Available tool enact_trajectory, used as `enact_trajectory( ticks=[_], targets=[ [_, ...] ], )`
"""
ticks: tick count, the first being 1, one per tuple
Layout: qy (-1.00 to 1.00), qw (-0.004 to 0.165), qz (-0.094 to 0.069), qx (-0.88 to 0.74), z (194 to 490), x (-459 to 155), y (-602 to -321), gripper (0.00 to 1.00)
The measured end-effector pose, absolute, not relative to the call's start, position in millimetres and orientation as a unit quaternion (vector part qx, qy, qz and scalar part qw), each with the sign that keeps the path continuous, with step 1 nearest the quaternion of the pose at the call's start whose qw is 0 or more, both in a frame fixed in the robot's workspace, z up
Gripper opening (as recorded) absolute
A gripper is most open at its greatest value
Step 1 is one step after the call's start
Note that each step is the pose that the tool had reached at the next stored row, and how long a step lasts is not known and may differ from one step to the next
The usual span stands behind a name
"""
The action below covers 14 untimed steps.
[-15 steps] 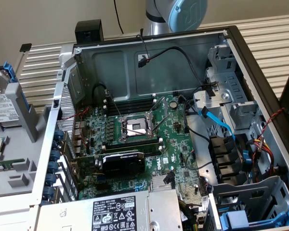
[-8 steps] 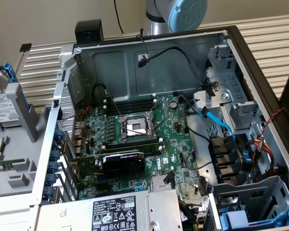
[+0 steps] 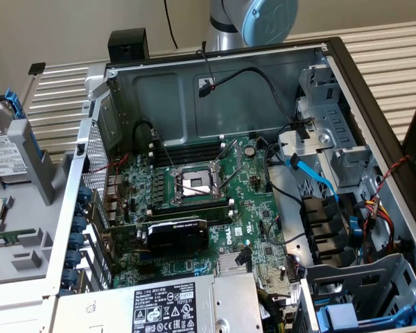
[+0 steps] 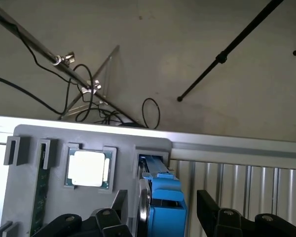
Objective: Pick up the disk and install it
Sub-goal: 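Pick up the disk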
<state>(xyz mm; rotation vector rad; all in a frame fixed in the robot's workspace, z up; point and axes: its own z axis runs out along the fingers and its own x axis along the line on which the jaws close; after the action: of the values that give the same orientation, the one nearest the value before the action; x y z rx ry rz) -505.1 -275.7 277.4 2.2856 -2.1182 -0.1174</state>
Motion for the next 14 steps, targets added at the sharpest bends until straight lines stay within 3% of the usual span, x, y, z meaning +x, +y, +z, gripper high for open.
enact_trajectory(
  ticks=[14],
  targets=[
    [-0.682, 0.008, -0.032, 0.731, 276.2, -506.4, -275.8, 0.66]
  ],
)
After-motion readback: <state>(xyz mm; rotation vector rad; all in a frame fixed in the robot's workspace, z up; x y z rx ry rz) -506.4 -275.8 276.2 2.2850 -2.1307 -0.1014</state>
